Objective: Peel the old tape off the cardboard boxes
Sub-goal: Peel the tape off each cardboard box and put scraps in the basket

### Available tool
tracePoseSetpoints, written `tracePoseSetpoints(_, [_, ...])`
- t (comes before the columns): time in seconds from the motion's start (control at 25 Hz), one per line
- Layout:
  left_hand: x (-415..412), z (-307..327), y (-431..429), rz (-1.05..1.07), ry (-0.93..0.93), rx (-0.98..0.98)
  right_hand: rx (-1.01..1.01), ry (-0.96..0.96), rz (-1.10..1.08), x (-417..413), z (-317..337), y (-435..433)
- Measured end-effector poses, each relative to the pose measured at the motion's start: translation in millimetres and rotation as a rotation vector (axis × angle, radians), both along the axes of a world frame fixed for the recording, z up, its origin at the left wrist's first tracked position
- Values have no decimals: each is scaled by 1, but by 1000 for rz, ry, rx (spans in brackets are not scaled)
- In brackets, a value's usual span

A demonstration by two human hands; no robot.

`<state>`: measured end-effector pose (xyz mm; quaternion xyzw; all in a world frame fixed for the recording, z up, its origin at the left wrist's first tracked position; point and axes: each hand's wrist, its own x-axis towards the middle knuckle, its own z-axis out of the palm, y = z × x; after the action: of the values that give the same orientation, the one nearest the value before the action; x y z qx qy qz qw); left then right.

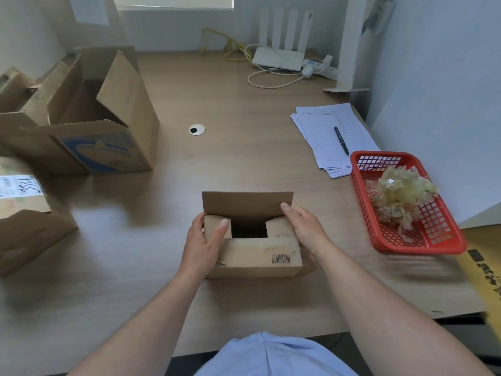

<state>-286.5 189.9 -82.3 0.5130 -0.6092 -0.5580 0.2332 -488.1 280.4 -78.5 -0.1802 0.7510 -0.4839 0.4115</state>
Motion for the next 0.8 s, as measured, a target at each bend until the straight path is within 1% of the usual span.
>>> tracePoseSetpoints(0.08, [1, 1, 3, -25, 15, -16, 8, -45, -58, 2, -2, -5])
tracePoseSetpoints(0.16, [1, 5, 4, -28, 15, -7, -58, -155, -132, 3, -2, -9])
tracePoseSetpoints(0.28, [2, 8, -2, -11, -16, 65, -178, -374, -230, 3, -1, -13])
tracePoseSetpoints(0.36, [2, 8, -9, 28, -23, 141, -216, -438, -243, -1, 1, -11])
tracePoseSetpoints(0.44, [2, 11, -12, 30, -4, 216, -242, -475, -264, -1, 3, -8])
tracePoseSetpoints(0.6, [3, 12, -10, -31, 78, 310, -260, -472, -292, -1, 1, -8])
tracePoseSetpoints(0.72, [7, 18, -6, -132, 166, 389, -238, -442, -331, -1, 1, -12])
tracePoseSetpoints(0.8, [14, 21, -7, -260, 173, 425, -225, -430, -355, -1, 1, -15])
